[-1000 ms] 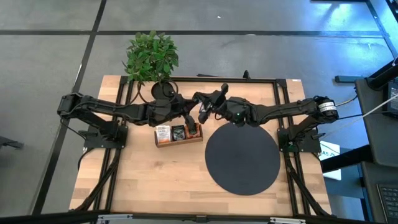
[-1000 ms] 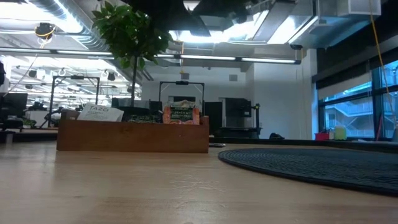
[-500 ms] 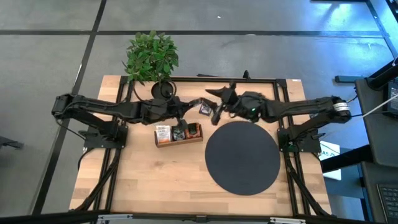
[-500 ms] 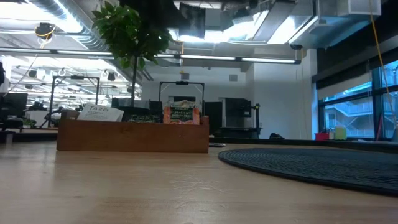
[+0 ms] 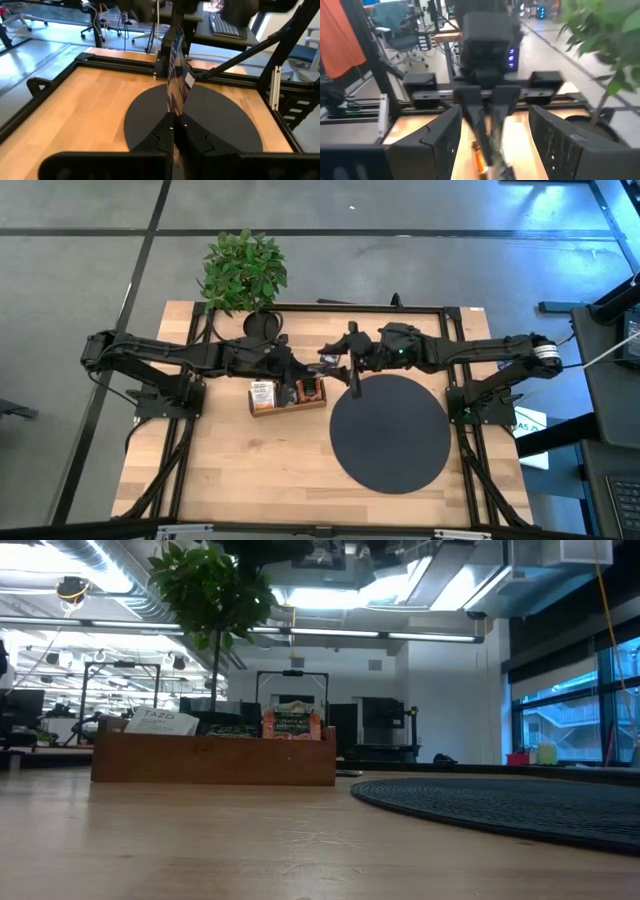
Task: Pick & Place Tea
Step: Put the bottom purple tea bag into the middle section of the wooden organizer
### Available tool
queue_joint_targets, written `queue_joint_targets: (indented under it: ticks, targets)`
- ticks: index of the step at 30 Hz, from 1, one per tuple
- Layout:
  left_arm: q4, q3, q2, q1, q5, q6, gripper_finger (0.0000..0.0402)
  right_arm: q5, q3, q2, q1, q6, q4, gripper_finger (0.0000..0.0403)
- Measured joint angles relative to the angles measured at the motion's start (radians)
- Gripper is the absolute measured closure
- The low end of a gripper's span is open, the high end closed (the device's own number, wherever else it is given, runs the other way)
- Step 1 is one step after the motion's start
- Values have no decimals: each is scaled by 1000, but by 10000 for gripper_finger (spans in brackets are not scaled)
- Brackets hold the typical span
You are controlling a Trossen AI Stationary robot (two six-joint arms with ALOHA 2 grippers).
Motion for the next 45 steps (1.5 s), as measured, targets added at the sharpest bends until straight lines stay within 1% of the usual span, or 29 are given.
queue_joint_targets:
  ticks: [2,5,10,14,15,16,22,25,30,36,40,42,45]
  targets:
    - [20,0,0,0,1,-8,394,-2,0,7,2,19,-6,178]
    - [31,0,0,0,2,-10,393,-4,0,10,1,40,-13,206]
    - [31,0,0,0,2,-9,393,-4,0,10,1,34,-14,287]
    - [31,0,0,0,3,-9,393,-3,0,10,1,33,-21,372]
    - [31,0,0,0,3,-9,393,-3,0,10,1,25,-22,387]
    - [31,0,0,0,3,-9,393,-2,0,10,1,13,-23,393]
    - [31,0,0,0,3,-9,393,23,0,10,1,-18,-21,395]
    - [30,0,0,0,2,-9,392,23,0,10,1,-9,-22,378]
    - [30,0,0,0,2,-9,391,13,0,10,-7,61,-49,347]
    - [30,0,0,0,2,-9,391,12,5,10,-20,71,-97,313]
    - [30,0,0,0,0,-9,391,12,75,9,-36,84,-201,290]
    - [28,0,0,0,0,-9,391,6,123,10,-41,83,-303,281]
    - [29,0,0,0,31,-10,391,-36,219,10,-54,83,-462,272]
